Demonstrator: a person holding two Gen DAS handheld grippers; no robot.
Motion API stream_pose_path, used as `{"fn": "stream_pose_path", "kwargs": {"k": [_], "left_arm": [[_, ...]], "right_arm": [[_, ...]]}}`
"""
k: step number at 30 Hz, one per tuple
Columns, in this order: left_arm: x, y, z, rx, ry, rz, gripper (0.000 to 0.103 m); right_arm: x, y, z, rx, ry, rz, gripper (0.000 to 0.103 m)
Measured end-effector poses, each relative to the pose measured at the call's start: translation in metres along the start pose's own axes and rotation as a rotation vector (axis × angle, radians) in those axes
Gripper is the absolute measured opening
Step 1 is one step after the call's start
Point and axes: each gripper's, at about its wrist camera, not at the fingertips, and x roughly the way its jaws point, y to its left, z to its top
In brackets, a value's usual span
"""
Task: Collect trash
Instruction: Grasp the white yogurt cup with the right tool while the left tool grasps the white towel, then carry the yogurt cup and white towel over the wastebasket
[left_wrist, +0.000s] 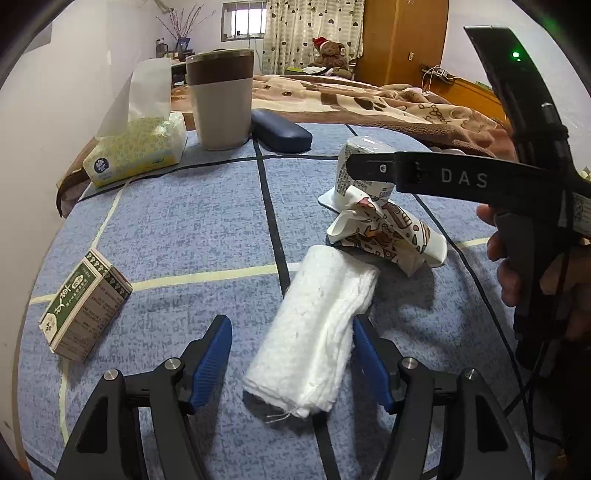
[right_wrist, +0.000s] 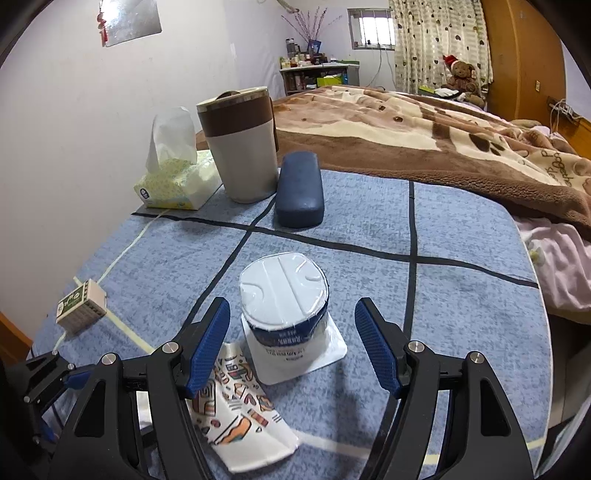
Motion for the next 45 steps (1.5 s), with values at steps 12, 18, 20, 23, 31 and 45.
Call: {"fn": "stream_pose_path", "kwargs": {"k": [12, 18, 20, 23, 31, 45], "left_arm": [[0.004, -0.006, 0.004, 0.024, 0.000, -0.012, 0.061], [0.003, -0.010, 0.004, 0.034, 0.002, -0.034, 0.043], [0.003, -0.013, 0.003, 0.046, 0.003, -0.024, 0.041], [0.001, -0.013, 0.003, 0.040, -0.002, -0.023, 0.035], [-0.009, -0.010, 0.002, 0.005, -0.020, -0.016, 0.030], [-0.044, -0.027, -0.002, 0.001, -0.075, 0.000, 0.030]], "right_arm": [[0.008, 0.004, 0.000, -0.026, 0.020, -0.018, 0.067], [0.010, 0.001, -0.001, -0.015, 0.028, -0.023, 0.049], [0.011, 0.000, -0.001, -0.003, 0.028, -0.019, 0.048], [0.009, -0.001, -0.001, -0.003, 0.023, -0.018, 0.048], [-0.003, -0.006, -0.005, 0.017, -0.011, -0.036, 0.047], [-0.052, -0.019, -0.015, 0.060, -0.081, -0.052, 0.047]]}}
